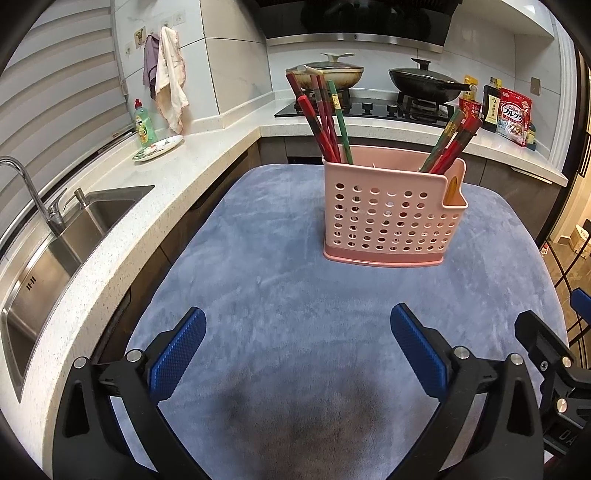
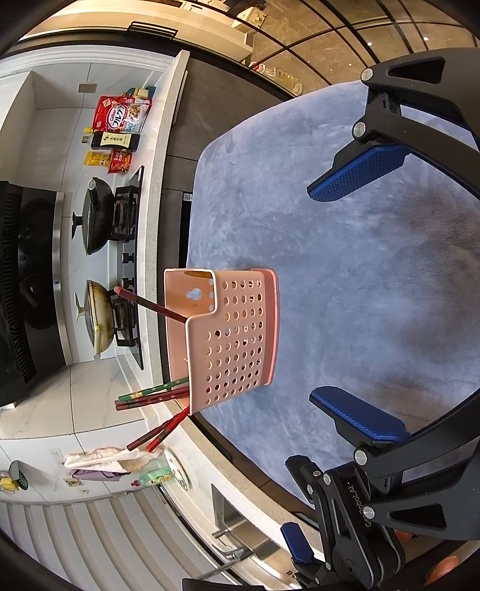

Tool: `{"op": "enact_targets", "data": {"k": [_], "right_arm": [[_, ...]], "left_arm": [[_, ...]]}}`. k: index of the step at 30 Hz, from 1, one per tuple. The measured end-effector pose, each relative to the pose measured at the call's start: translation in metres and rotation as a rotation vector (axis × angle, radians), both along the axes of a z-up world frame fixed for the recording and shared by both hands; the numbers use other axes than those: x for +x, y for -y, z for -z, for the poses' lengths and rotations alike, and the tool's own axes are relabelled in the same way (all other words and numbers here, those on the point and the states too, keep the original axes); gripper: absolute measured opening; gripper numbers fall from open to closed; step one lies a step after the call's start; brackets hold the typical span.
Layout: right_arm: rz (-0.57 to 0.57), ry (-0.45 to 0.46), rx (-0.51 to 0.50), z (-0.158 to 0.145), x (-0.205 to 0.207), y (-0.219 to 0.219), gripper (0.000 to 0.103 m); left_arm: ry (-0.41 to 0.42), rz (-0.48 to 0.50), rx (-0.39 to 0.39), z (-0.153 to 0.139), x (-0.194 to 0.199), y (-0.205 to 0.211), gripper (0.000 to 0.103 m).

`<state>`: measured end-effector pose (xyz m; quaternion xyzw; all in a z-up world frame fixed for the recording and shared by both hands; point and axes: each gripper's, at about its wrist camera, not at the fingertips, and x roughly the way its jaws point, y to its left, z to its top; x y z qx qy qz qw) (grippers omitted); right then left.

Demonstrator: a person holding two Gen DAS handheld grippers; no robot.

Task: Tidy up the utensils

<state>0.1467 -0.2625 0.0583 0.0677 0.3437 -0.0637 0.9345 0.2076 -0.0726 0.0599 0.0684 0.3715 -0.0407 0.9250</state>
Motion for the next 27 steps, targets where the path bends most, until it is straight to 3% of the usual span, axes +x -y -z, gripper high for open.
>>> {"op": "enact_targets", "data": {"k": [27], "right_arm": [[0.013,0.005,-0.015,-0.0012,-0.0017,-0.0028,0.097]], "left_arm": [[0.008,-0.009,0.000,-0.0019,0.0001,-0.0027,0.096]]}}
